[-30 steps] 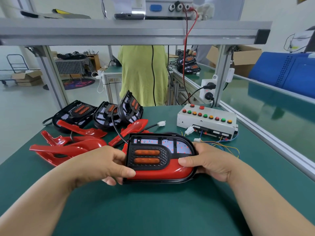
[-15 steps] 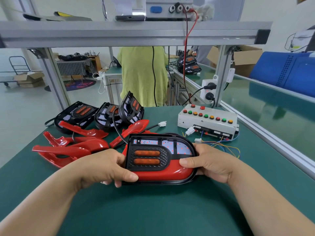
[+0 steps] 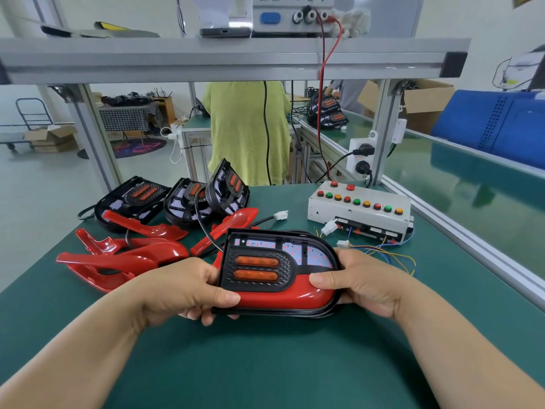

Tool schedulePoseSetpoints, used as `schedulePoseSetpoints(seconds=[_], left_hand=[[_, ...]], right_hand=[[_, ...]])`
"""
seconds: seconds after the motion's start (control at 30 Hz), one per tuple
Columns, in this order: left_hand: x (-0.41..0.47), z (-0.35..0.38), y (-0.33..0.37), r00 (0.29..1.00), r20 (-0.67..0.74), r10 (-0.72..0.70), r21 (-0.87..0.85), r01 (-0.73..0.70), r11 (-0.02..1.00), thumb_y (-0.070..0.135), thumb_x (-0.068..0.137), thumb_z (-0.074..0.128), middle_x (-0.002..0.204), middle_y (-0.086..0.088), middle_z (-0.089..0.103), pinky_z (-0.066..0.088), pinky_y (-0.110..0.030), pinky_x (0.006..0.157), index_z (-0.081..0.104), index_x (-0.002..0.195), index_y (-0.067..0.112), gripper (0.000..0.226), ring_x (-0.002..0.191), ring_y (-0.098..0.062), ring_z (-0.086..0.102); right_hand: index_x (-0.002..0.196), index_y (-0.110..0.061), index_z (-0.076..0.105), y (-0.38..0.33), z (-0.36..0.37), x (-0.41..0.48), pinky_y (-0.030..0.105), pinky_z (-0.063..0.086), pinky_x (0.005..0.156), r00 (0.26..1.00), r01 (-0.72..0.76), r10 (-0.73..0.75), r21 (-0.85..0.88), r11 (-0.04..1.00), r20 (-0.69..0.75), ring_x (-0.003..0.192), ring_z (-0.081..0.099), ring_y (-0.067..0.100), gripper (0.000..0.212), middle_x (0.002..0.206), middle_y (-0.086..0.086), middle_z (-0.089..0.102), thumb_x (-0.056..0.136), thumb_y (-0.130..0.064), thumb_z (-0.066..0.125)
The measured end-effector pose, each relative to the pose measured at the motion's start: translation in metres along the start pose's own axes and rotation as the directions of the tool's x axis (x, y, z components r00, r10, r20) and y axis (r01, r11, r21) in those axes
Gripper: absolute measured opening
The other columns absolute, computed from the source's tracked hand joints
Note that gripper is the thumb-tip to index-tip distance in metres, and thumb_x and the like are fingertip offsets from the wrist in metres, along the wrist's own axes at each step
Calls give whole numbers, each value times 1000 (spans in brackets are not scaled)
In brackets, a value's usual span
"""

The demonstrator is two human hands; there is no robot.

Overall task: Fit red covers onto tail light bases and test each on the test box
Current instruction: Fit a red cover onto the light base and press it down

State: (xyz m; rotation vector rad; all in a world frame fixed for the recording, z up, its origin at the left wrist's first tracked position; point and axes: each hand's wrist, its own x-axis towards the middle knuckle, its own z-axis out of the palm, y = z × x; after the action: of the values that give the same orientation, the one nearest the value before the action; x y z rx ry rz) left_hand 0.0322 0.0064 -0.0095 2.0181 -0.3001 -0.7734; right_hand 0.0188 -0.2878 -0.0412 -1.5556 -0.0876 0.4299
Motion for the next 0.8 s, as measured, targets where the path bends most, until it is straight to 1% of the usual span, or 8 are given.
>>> schedulePoseSetpoints(seconds=[0.07, 0.17, 0.37, 0.47, 0.57, 0.7, 0.8], left_hand=[[1, 0, 0, 1000, 1, 0, -8, 0, 1000, 36, 69, 79, 98, -13, 76, 32, -17, 48, 73, 90, 11, 33, 54, -10, 57], [0, 0, 0, 1000, 4, -9, -19, 9, 1000, 40, 63, 81, 98, -13, 76, 36, -17, 50, 74, 87, 13, 37, 54, -11, 58], [0, 2, 3, 1000, -18, -10, -16, 9, 1000, 43, 58, 81, 95, -13, 77, 38, -20, 55, 76, 85, 15, 39, 54, -12, 57], [-1, 4, 4, 999, -43, -8, -2, 8, 1000, 38, 62, 80, 92, -13, 77, 38, -21, 55, 74, 89, 12, 38, 54, -12, 56], [0, 5, 4, 998, -70, -4, 14, 5, 1000, 35, 67, 77, 90, -13, 77, 37, -24, 57, 72, 96, 6, 42, 54, -12, 55], [-1, 6, 5, 997, -78, -1, 39, 4, 999, 30, 73, 78, 89, -12, 77, 36, -23, 56, 71, 95, 8, 32, 53, -11, 55], [0, 5, 5, 997, -79, -13, 46, 16, 999, 23, 82, 78, 91, -12, 77, 36, -23, 56, 71, 99, 3, 28, 53, -10, 55]], right_hand=[[112, -16, 67, 0, 0, 1, 33, 59, 72, 1000, -3, 3, -6, 1000, -5, 97, 72, 22, 49, 111, 8, 74, 65, -16, 81], [111, -17, 67, 0, 1, 1, 31, 58, 70, 1000, -2, 2, -12, 1000, -9, 95, 72, 20, 49, 110, 7, 75, 65, -16, 81], [112, -17, 65, -2, 2, 0, 32, 59, 70, 1000, -1, 1, -30, 1000, -20, 94, 72, 19, 52, 109, 5, 75, 63, -18, 81], [113, -18, 64, -3, 2, 0, 33, 59, 71, 1000, 4, -5, -42, 999, -25, 94, 72, 20, 53, 108, 4, 75, 63, -18, 81], [113, -18, 63, -3, 2, -1, 33, 58, 70, 999, 13, -14, -44, 999, -32, 93, 73, 19, 53, 107, 4, 76, 63, -18, 81], [114, -19, 63, -4, 2, -2, 33, 58, 69, 999, 32, -34, -50, 998, -32, 93, 72, 19, 53, 108, 4, 75, 63, -19, 80], [112, -19, 64, -4, 2, -1, 32, 58, 68, 999, 36, -37, -41, 999, -26, 93, 73, 19, 51, 107, 4, 75, 64, -18, 80]])
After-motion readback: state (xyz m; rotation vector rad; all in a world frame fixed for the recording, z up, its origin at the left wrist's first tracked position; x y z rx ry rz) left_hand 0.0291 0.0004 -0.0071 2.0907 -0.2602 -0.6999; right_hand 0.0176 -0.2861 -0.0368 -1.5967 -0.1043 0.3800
